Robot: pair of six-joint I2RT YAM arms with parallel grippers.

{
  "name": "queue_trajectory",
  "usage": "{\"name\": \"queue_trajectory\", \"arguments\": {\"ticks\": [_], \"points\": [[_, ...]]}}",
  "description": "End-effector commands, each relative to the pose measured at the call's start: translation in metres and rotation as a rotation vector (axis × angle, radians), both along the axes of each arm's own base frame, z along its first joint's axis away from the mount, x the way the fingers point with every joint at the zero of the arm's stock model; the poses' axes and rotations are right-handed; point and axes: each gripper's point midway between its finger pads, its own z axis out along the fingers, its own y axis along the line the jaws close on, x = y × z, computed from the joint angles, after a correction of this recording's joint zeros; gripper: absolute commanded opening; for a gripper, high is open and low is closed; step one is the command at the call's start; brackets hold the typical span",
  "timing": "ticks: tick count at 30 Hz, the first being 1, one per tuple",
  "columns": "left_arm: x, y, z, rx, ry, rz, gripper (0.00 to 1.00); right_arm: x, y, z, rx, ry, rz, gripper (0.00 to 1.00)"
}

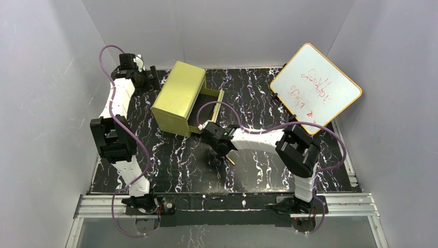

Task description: Organize the makeup

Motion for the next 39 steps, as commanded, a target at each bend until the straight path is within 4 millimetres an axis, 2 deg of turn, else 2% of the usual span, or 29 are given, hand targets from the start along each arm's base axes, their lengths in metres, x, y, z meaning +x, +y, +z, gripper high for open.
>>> {"name": "queue_trajectory", "arguments": {"ticks": [1, 4, 8, 11, 13, 14, 18, 19, 26, 29, 33, 39], "points": [[-0.009, 0.002, 0.004, 0.003, 0.013, -0.001, 0.99, -0.037, -0.046, 0.025, -0.086, 0.109, -0.026, 0.01], [-0.008, 0.002, 0.004, 0.002, 0.010, 0.001, 0.99, -0.039, -0.032, 0.066, 0.041, 0.097, -0.039, 0.01], [-0.008, 0.003, 0.006, 0.001, 0.006, 0.005, 0.99, -0.037, 0.011, 0.125, 0.344, 0.131, -0.085, 0.01], [-0.008, 0.002, 0.005, -0.001, 0.009, 0.004, 0.99, -0.017, 0.035, 0.163, 0.575, 0.140, -0.206, 0.01], [-0.008, 0.003, 0.004, -0.003, 0.011, 0.007, 0.99, 0.004, 0.043, 0.179, 0.682, 0.106, -0.323, 0.01], [-0.008, 0.002, 0.003, -0.004, 0.013, 0.007, 0.99, 0.017, 0.041, 0.181, 0.695, 0.076, -0.417, 0.01], [-0.009, 0.002, 0.005, -0.006, 0.008, 0.007, 0.99, 0.058, 0.031, 0.179, 0.662, 0.009, -0.782, 0.01], [-0.008, 0.002, 0.006, -0.007, 0.003, 0.007, 0.99, 0.068, 0.033, 0.185, 0.677, -0.003, -0.862, 0.01], [-0.010, 0.004, 0.008, -0.011, -0.003, 0.011, 0.99, 0.118, 0.048, 0.168, 0.812, 0.131, -1.132, 0.01], [-0.010, 0.003, 0.008, -0.014, -0.003, 0.011, 0.99, 0.138, 0.052, 0.151, 0.783, 0.120, -1.196, 0.01], [-0.009, 0.004, 0.009, -0.020, -0.007, 0.013, 0.99, 0.162, 0.068, 0.136, 0.748, 0.085, -1.181, 0.01], [-0.010, 0.006, 0.007, -0.022, -0.005, 0.017, 0.99, 0.191, 0.086, 0.087, 0.693, 0.109, -1.151, 0.01]]}}
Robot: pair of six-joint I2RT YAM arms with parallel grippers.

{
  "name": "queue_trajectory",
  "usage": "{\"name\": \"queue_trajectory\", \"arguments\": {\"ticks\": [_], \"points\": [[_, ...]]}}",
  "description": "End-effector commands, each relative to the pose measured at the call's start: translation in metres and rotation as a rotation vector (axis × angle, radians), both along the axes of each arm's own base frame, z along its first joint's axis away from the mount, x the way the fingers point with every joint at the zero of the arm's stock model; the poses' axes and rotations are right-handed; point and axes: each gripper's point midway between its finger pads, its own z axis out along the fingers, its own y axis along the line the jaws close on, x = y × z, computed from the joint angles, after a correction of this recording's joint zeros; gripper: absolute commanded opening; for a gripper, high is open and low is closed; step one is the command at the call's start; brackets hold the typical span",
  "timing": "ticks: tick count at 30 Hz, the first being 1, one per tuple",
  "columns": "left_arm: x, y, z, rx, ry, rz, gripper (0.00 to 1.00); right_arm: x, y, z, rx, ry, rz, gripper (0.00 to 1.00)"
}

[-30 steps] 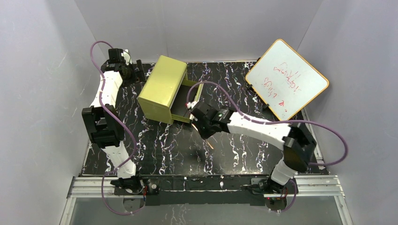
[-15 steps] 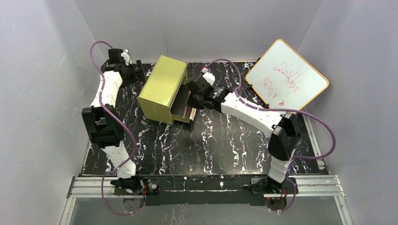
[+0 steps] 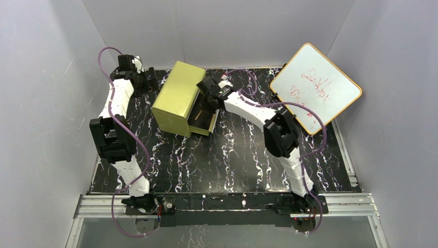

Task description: Organize the makeup

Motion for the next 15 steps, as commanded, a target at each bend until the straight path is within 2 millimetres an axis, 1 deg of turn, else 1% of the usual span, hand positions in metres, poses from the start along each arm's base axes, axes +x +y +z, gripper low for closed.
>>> {"name": "queue_trajectory", "arguments": {"ticks": [1, 5, 7, 12, 13, 15], "points": [[-0.006, 0.001, 0.013, -0.013, -0.019, -0.001, 0.99, 0.022, 0.012, -0.012, -0.005, -0.009, 0.021, 0.01], [-0.006, 0.004, 0.013, -0.018, -0.020, 0.006, 0.99, 0.030, 0.014, -0.027, -0.015, -0.002, 0.057, 0.01], [-0.006, 0.005, 0.013, -0.022, -0.020, 0.009, 0.99, 0.030, 0.014, -0.037, -0.025, 0.013, 0.071, 0.01], [-0.005, 0.007, 0.014, -0.030, -0.024, 0.013, 0.99, 0.031, 0.009, -0.050, -0.044, 0.034, 0.098, 0.01], [-0.005, 0.007, 0.014, -0.031, -0.024, 0.014, 0.99, 0.031, 0.010, -0.051, -0.045, 0.034, 0.108, 0.10], [-0.005, 0.008, 0.014, -0.033, -0.024, 0.015, 0.99, 0.031, 0.011, -0.050, -0.044, 0.028, 0.129, 0.34]]}}
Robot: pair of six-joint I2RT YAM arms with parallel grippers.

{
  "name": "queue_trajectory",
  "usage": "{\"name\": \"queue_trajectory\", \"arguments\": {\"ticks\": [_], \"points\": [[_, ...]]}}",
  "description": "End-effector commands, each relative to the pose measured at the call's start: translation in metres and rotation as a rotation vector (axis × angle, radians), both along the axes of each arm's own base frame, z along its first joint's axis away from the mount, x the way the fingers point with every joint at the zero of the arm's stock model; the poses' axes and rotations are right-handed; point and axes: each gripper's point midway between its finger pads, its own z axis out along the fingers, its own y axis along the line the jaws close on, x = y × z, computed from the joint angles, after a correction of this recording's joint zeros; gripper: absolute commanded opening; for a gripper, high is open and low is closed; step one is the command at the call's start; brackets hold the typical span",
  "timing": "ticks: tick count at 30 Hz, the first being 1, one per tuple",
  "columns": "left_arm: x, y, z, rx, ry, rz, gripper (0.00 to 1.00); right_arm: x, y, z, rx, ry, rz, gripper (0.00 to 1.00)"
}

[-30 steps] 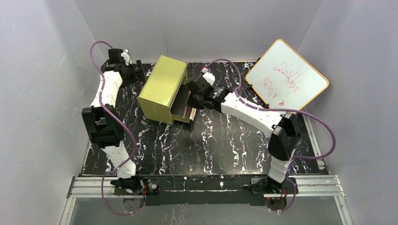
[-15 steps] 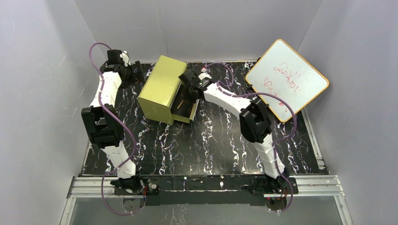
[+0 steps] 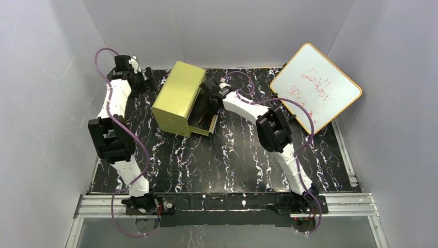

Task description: Organize the makeup

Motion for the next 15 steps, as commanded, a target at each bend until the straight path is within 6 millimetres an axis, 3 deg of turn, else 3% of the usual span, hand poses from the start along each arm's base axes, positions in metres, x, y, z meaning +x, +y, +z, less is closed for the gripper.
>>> {"name": "queue_trajectory", "arguments": {"ticks": [1, 2, 4, 7, 10, 15], "points": [[-0.004, 0.000, 0.013, -0.016, -0.023, -0.001, 0.99, 0.011, 0.011, 0.017, 0.036, -0.050, 0.059, 0.44], [-0.004, 0.000, 0.014, -0.016, -0.025, 0.000, 0.99, 0.011, 0.012, 0.018, 0.038, -0.057, 0.069, 0.55], [-0.004, 0.000, 0.013, -0.019, -0.024, -0.002, 0.99, 0.013, 0.014, 0.021, 0.042, -0.070, 0.083, 0.61], [-0.004, 0.000, 0.012, -0.021, -0.021, -0.002, 0.99, 0.015, 0.016, 0.035, 0.056, -0.097, 0.097, 0.60], [-0.004, 0.000, 0.011, -0.020, -0.019, 0.000, 0.99, 0.016, 0.014, 0.063, 0.064, -0.141, 0.114, 0.59], [-0.004, 0.000, 0.013, -0.022, -0.025, 0.003, 0.99, 0.020, -0.008, 0.106, -0.005, -0.208, 0.142, 0.58]]}}
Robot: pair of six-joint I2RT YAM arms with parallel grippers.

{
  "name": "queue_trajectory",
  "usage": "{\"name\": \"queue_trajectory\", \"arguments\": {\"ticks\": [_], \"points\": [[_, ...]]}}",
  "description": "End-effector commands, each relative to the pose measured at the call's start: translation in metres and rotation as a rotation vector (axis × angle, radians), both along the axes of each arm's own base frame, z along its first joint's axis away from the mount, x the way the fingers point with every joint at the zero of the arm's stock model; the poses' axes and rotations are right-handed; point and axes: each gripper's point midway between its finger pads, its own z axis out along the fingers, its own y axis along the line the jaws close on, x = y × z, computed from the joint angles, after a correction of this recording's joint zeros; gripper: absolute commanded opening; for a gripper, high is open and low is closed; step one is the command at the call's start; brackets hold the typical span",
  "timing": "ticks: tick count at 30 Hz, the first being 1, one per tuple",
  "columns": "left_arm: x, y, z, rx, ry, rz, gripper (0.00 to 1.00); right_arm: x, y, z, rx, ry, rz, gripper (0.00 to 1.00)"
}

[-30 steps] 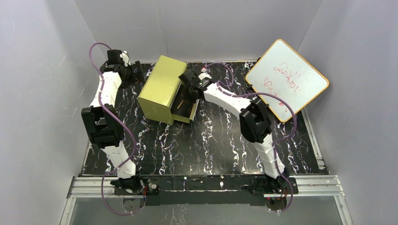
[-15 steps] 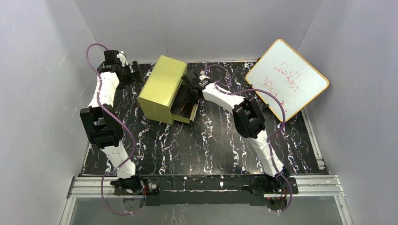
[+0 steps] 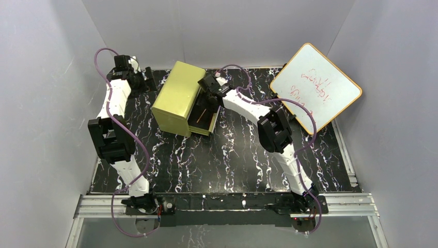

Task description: Organize the makeup

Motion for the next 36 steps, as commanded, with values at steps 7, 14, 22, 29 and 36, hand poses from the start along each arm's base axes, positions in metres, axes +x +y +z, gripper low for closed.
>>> {"name": "queue_trajectory", "arguments": {"ticks": [7, 14, 22, 29, 36], "points": [[-0.005, -0.002, 0.014, -0.018, -0.027, -0.002, 0.99, 0.007, -0.064, 0.123, -0.092, -0.187, 0.034, 0.56], [-0.003, -0.008, 0.011, -0.031, -0.024, -0.013, 0.99, -0.031, -0.088, 0.105, 0.113, -0.205, 0.450, 0.63], [-0.003, -0.013, 0.006, -0.002, -0.011, -0.019, 0.99, -0.026, -0.113, 0.016, 0.137, 0.021, 0.394, 0.64], [-0.002, -0.018, 0.001, -0.006, 0.001, -0.032, 0.99, -0.008, -0.095, -0.006, 0.126, 0.076, 0.393, 0.70], [-0.003, -0.023, -0.003, -0.004, 0.014, -0.042, 0.99, -0.002, -0.051, -0.011, 0.163, 0.087, 0.418, 0.69]]}}
